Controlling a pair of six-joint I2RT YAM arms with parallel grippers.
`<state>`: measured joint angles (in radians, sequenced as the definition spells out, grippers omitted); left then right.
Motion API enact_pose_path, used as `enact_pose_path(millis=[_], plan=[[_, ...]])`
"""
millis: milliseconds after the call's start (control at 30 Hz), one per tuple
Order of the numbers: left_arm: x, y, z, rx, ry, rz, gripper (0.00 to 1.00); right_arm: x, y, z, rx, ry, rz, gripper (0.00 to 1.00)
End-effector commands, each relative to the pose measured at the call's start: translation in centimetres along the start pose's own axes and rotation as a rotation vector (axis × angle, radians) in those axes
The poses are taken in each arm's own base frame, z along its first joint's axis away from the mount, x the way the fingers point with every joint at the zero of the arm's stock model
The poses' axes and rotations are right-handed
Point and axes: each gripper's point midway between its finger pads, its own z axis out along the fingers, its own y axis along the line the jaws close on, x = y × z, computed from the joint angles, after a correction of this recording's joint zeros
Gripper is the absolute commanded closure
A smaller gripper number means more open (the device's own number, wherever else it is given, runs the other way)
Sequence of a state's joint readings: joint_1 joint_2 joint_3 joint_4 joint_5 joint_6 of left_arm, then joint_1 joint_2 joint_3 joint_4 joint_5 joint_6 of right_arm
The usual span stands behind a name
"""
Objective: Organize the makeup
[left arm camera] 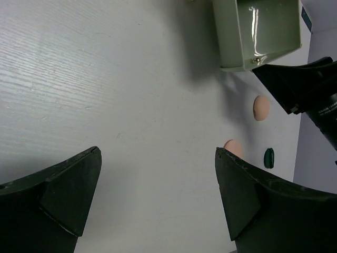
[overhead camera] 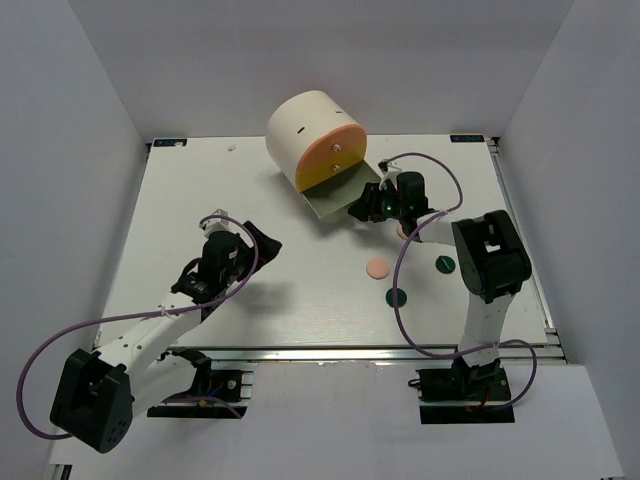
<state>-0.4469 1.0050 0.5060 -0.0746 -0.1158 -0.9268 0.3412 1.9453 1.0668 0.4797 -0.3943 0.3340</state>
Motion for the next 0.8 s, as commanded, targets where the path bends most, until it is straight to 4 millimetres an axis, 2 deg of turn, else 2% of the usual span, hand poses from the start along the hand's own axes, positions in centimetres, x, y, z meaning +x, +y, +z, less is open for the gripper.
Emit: enact_pose_path(millis=[0, 33, 67, 133, 167, 200, 267, 300, 333, 367, 400, 433, 467, 500, 533, 567, 600, 633, 667, 700, 733, 767], plan=[[-0.7, -2.5, 0.2, 0.103, -0.002, 0.032, 0.02, -1.4, 0.8, -0.6, -0.032, -0.035, -0.051, 0.46], [-1.1, -3.6, 0.4, 0.145, -0.009, 0.043, 0.02, -1.3, 0.7, -0.6, -0.032, -0.024, -0.067, 0.2], [-0.8, -4.3, 0.4, 0.177, 0.012, 0.065, 0.02, -1.6, 0.9, -0.6, -0.042, -0.026, -0.075, 0.11], [-0.3, -5.6, 0.6, 0.224, 0.048, 0.098, 0.02, -2.4, 1.4, -0.9, -0.056, -0.032, -0.121, 0.11], [-0.8, -7.0, 0.5, 0.257, 0.041, 0.14, 0.02, -2.2, 1.3, -1.1, -0.05, -0.013, -0.132, 0.11], [-0.2, -7.8, 0.5, 0.271, 0.06, 0.171, 0.03, -2.9, 1.5, -1.5, -0.051, -0.018, -0.157, 0.11], [0.1, -9.5, 1.2, 0.288, 0.079, 0.233, 0.07, -2.4, 1.0, -2.5, -0.037, 0.023, -0.217, 0.11], [1.2, -10.3, 1.2, 0.306, 0.108, 0.262, 0.15, -3.0, 1.3, -3.3, -0.037, 0.019, -0.256, 0.11], [2.4, -10.3, 2.2, 0.296, 0.147, 0.294, 0.19, -3.0, 0.8, -4.0, -0.029, 0.028, -0.338, 0.11], [2.4, -11.9, 2.4, 0.323, 0.151, 0.31, 0.24, -3.0, 0.5, -4.7, -0.021, 0.037, -0.38, 0.11], [3.7, -12.9, 2.4, 0.346, 0.188, 0.334, 0.36, -3.6, 0.8, -6.2, -0.011, 0.038, -0.426, 0.11], [4.4, -13.5, 2.6, 0.358, 0.21, 0.351, 0.46, -3.4, 0.0, -7.3, 0.008, 0.046, -0.467, 0.11], [5.8, -13.3, 3.6, 0.346, 0.251, 0.376, 0.57, -3.6, -0.5, -8.2, 0.018, 0.048, -0.576, 0.11], [6.4, -14.8, 3.5, 0.37, 0.268, 0.393, 0.66, -5.5, -0.1, -10.0, 0.038, -0.008, -0.637, 0.11], [7.0, -15.2, 3.9, 0.375, 0.288, 0.414, 0.78, -6.5, -1.6, -11.7, 0.081, -0.041, -0.647, 0.11], [8.7, -15.3, 4.6, 0.371, 0.331, 0.439, 0.81, -6.0, -2.0, -12.7, 0.074, -0.048, -0.646, 0.11], [9.2, -16.4, 4.6, 0.38, 0.364, 0.454, 0.82, -6.7, -2.0, -14.1, 0.073, -0.067, -0.64, 0.11], [9.8, -16.7, 4.9, 0.384, 0.384, 0.481, 0.82, -7.0, -3.5, -15.8, 0.094, -0.068, -0.606, 0.11], [10.9, -17.2, 4.9, 0.387, 0.41, 0.508, 0.73, -7.4, -2.9, -16.5, 0.035, -0.069, -0.592, 0.14], [11.7, -17.5, 5.8, 0.36, 0.441, 0.532, 0.64, -6.0, -3.1, -17.4, 0.021, -0.014, -0.536, 0.24], [12.4, -17.7, 6.1, 0.357, 0.459, 0.569, 0.57, -6.2, -4.4, -18.8, 0.048, -0.008, -0.503, 0.31], [13.5, -18.2, 6.1, 0.358, 0.483, 0.605, 0.44, -6.0, -4.3, -19.3, 0.033, 0.003, -0.492, 0.38]])
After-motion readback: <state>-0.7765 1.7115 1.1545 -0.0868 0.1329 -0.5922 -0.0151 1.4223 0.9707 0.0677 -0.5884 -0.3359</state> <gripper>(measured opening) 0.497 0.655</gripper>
